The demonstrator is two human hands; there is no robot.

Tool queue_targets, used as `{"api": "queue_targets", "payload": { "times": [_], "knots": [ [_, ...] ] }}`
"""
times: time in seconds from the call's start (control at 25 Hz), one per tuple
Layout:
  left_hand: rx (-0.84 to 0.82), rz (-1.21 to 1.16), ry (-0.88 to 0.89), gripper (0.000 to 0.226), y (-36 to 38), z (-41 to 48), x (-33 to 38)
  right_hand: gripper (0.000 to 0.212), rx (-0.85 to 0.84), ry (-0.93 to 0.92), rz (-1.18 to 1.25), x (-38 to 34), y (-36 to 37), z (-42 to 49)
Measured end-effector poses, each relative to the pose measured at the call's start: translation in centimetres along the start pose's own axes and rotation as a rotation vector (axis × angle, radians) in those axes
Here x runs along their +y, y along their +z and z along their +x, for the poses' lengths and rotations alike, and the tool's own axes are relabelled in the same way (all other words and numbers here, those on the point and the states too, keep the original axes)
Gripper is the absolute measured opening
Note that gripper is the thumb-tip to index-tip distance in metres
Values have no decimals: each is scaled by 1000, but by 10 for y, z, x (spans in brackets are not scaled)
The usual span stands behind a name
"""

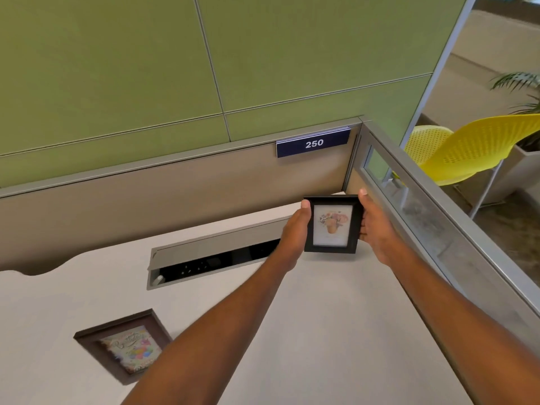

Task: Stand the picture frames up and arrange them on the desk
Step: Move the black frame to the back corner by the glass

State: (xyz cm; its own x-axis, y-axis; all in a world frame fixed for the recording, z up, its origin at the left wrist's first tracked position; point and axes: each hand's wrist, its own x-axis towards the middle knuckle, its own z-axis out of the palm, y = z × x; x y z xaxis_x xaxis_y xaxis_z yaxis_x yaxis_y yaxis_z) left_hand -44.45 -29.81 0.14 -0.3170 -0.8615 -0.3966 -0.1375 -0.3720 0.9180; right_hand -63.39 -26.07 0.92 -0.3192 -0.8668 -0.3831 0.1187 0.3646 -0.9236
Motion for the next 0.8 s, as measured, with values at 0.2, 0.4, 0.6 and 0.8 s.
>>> {"api": "queue_targets", "payload": {
  "times": [0.2, 0.4, 0.6, 0.8],
  "knots": [
    [-53, -91, -11, 50, 8, 59, 17, 80, 70, -12, 54, -5, -8, 51],
    [-59, -82, -7, 52, 12, 107, 23, 85, 85, 14, 76, -1, -12, 94],
    [-83, -74, -7, 55, 17, 136, 27, 67, 107, -11, 92, 1, -17, 118],
    [-109, -67, -39, 54, 19, 144, 31, 66, 124, -4, 87, 3, -16, 128]
  ]
}}
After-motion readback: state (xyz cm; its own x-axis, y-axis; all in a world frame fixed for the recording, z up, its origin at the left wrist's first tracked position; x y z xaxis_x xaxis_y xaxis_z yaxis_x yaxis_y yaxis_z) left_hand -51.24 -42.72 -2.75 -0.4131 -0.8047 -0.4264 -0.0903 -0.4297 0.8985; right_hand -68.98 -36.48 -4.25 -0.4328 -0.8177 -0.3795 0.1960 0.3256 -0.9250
